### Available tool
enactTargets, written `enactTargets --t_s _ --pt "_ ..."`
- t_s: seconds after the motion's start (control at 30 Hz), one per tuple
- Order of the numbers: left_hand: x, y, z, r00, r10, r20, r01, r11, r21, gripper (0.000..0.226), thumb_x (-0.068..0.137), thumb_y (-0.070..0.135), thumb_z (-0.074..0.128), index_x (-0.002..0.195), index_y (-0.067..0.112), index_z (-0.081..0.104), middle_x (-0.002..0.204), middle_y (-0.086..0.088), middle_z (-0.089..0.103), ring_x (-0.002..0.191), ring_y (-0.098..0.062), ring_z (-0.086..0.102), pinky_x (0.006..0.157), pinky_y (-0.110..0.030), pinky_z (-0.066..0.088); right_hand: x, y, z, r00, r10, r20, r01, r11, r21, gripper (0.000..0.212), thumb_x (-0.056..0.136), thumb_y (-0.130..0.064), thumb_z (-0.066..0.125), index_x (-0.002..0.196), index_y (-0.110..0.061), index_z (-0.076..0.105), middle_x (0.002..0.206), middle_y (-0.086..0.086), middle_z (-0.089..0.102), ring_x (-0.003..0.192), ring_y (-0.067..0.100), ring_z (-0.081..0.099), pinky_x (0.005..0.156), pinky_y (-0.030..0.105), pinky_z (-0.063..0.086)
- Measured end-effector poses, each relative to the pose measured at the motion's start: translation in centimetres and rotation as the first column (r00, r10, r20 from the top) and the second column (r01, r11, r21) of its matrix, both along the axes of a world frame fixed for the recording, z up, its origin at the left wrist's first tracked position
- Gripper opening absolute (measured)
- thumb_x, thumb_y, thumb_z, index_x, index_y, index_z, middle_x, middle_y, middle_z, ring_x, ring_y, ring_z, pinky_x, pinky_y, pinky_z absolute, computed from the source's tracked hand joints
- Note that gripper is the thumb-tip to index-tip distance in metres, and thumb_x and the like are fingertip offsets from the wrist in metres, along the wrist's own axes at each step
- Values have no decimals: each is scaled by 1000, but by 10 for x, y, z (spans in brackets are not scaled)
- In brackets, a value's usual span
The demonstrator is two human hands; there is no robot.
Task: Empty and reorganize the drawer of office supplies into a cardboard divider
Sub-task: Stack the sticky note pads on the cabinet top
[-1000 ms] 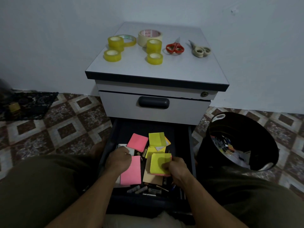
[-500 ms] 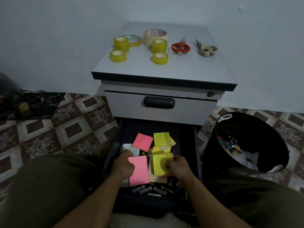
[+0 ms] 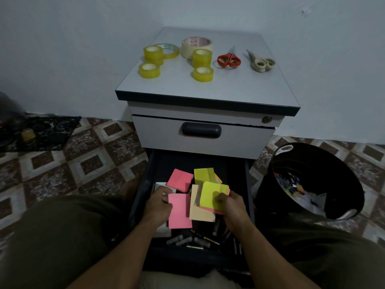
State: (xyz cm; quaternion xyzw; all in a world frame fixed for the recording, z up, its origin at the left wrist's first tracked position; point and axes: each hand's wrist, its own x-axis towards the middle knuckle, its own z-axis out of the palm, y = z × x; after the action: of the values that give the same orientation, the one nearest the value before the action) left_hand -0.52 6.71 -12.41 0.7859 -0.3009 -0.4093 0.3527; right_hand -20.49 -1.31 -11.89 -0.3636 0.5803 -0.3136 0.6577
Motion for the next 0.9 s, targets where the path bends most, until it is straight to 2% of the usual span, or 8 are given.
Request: enactTargets --t_s 0.1,0.23,0.47,0.6,0.67,0.73,0.8,0.9 --pt "-2 -1 2 987 18 -162 -22 999 -27 42 85 -14 52 102 23 59 101 -12 62 94 -31 65 78 -54 60 0 -2 -8 1000 29 -9 -29 999 18 21 92 2 51 106 -8 65 102 13 68 96 31 64 87 47 53" --pt "-8 -3 6 916 9 -402 -29 999 -45 41 86 -17 54 108 17 60 109 -16 61 92 -29 66 69 -43 61 5 8 -19 985 157 -77 -153 986 60 23 88 3 54 104 -7 68 106 15 70 103 35 65 94 53 53" --pt "-13 0 7 915 -91 -393 95 995 -9 44 87 -11 56 113 25 59 117 -9 62 97 -23 66 72 -42 61 5 16 -27 985 173 3 -172 976 132 29 89 13 48 105 -3 66 109 17 71 105 36 65 96 53 52" --pt "-19 -1 5 946 -102 -307 92 995 -47 45 87 -16 53 112 22 59 101 -7 57 82 -21 62 73 -50 59 7 15 -24 982 187 23 -188 976 109 31 89 13 48 105 -7 66 107 10 72 103 31 66 96 49 52" --pt "-19 -1 4 948 -86 -305 67 995 -72 42 88 -15 52 116 16 58 100 -8 59 80 -21 63 69 -44 58 7 14 -24 982 187 -2 -186 979 87 33 88 11 48 112 -4 65 108 11 72 103 30 66 95 48 52" --pt "-18 0 5 947 -68 -313 41 995 -92 39 90 -13 54 117 14 58 103 -12 62 85 -25 66 68 -39 56 6 11 -24 985 168 -36 -164 983 84 34 87 8 49 115 -4 65 109 14 71 104 33 65 94 49 51" --pt "-14 0 4 937 -42 -345 10 995 -95 39 89 -12 56 115 17 61 111 -17 62 95 -33 66 75 -43 55 5 8 -22 988 152 -32 -147 983 111 33 87 4 49 115 -5 64 112 18 69 106 37 64 91 49 52" --pt "-13 1 7 905 -8 -425 -27 997 -77 42 87 -12 58 113 21 64 116 -17 60 99 -34 64 77 -44 51 5 11 -18 982 191 15 -191 971 143 30 92 3 46 116 -5 62 110 19 68 100 35 65 78 41 53"
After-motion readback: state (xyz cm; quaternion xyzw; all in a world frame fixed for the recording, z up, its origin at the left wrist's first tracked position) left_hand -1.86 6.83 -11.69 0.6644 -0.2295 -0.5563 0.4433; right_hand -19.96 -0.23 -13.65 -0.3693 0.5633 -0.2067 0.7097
